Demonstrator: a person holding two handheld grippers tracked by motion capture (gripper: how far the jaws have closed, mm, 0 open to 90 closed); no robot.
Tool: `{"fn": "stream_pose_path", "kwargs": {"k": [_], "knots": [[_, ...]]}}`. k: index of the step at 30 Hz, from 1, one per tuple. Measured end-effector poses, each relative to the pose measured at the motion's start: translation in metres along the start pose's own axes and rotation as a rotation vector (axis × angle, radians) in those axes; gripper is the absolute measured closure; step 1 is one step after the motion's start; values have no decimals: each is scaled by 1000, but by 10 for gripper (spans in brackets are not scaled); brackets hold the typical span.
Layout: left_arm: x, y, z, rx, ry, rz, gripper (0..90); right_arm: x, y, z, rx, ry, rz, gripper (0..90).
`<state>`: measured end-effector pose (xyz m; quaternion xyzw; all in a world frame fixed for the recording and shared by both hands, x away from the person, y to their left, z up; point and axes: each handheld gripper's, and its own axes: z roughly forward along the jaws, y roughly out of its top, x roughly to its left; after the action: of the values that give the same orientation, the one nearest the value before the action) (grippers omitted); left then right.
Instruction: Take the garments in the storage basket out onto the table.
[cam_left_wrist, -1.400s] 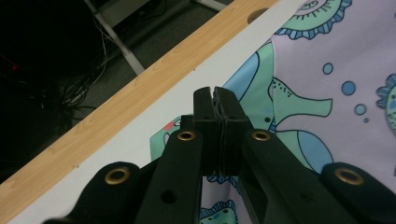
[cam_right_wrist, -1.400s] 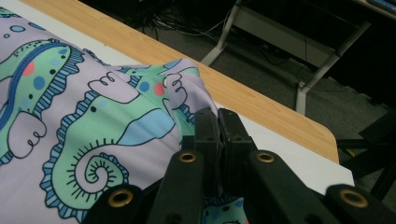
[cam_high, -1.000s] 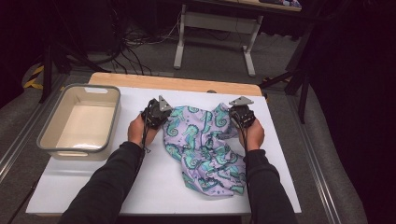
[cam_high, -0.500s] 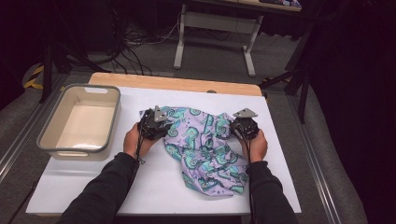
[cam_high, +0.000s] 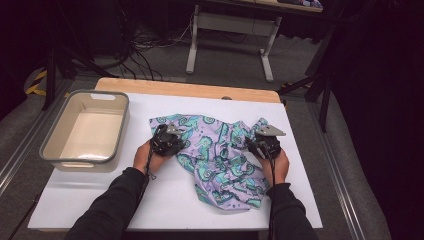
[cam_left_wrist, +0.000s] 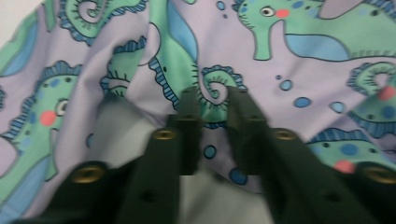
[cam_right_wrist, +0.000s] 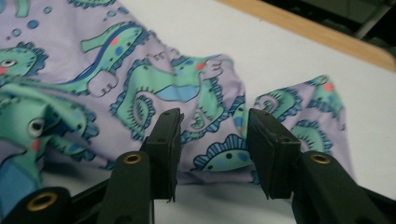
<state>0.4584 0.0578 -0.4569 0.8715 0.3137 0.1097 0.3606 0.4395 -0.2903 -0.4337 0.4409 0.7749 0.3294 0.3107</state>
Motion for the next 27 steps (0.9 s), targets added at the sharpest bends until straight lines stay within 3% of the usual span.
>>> {"fn": "stream_pose_path", "kwargs": {"k": [4,6,8,11,16,19,24,25,27], "knots": [[-1,-3,-5,9,-7,23,884,0,-7,2,40,30,4,534],[-7,-8,-11,19,-6,75,885,0,-11,2,61,38,-3,520],[-11,-10,-14,18,-3,89,886,0,-13,1,71,37,-15,523],[-27,-18,-27,1,36,158,883,1,-15,2,97,47,-31,550],[-45,-29,-31,33,38,224,884,4,-15,3,118,60,-44,551],[-49,-34,-33,20,45,229,883,5,-15,3,120,56,-50,544],[-52,-40,-37,13,20,225,874,4,-14,1,107,55,-49,526],[-52,-42,-39,1,-5,204,868,3,-14,0,99,56,-48,530],[-50,-42,-41,-2,-22,201,838,1,-13,-1,83,68,-41,540]]}}
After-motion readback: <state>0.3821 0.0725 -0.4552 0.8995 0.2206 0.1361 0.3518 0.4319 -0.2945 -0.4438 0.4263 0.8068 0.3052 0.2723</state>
